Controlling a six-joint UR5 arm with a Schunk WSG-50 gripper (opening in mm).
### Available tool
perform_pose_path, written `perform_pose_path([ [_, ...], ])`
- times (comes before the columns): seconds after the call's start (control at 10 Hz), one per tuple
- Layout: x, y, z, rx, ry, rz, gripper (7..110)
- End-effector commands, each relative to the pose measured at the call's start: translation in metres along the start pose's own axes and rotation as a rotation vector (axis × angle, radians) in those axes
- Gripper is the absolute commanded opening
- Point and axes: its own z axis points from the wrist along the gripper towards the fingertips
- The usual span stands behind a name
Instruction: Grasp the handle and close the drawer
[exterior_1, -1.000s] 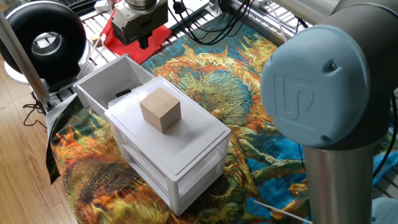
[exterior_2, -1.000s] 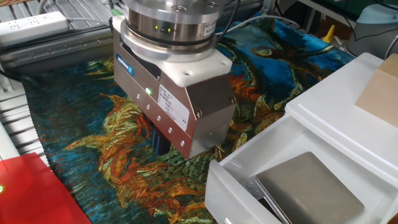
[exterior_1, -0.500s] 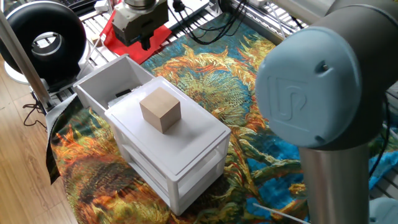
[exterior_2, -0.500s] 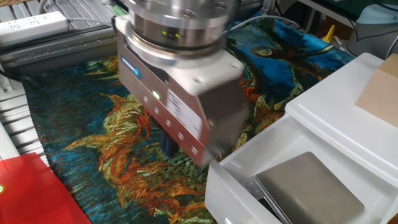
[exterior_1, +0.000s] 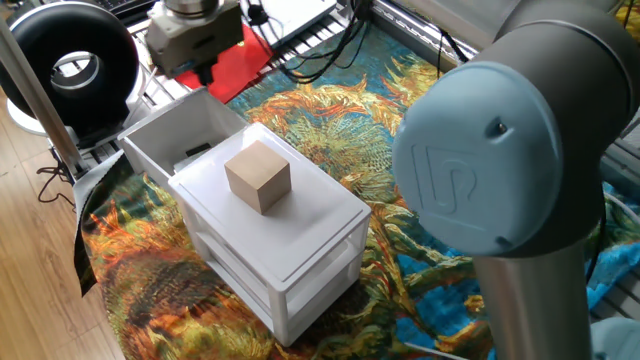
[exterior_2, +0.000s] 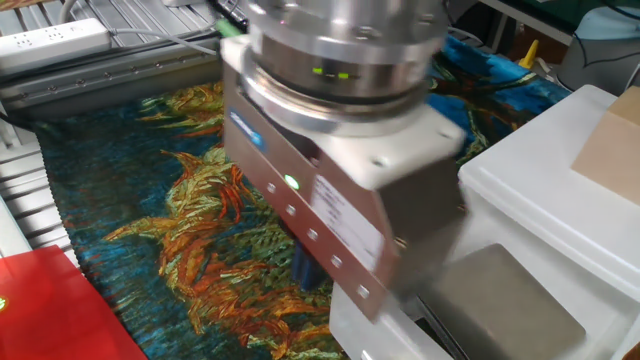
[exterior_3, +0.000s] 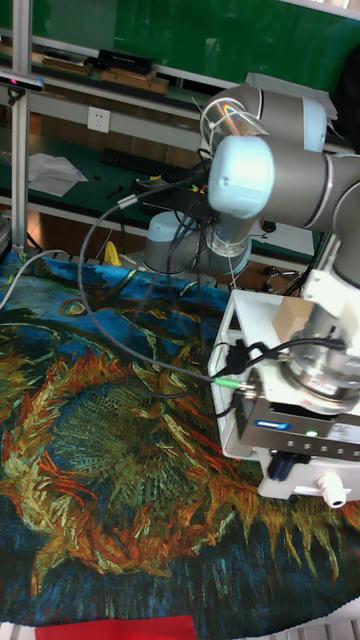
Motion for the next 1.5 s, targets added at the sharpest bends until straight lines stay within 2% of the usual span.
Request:
perform_pose_path([
  [0.0,-0.008,0.014,-0.008,-0.024,-0.038,0.019,7],
  [0.4,-0.015,0.028,-0.013,-0.079,-0.064,0.023,7],
  [0.6,-0.015,0.029,-0.015,-0.074,-0.064,-0.002,7],
  [0.8,-0.015,0.048,-0.022,-0.115,-0.066,0.034,7],
  [0.9,-0.015,0.05,-0.025,-0.123,-0.072,0.024,7],
  [1.0,-0.016,0.047,-0.027,-0.122,-0.079,-0.006,22],
  [1.1,-0.016,0.044,-0.028,-0.12,-0.081,-0.052,22],
  [1.2,-0.016,0.04,-0.028,-0.113,-0.079,-0.053,22],
  [1.3,-0.017,0.042,-0.027,-0.116,-0.079,-0.053,44],
  [1.4,-0.017,0.045,-0.024,-0.107,-0.077,-0.049,44],
])
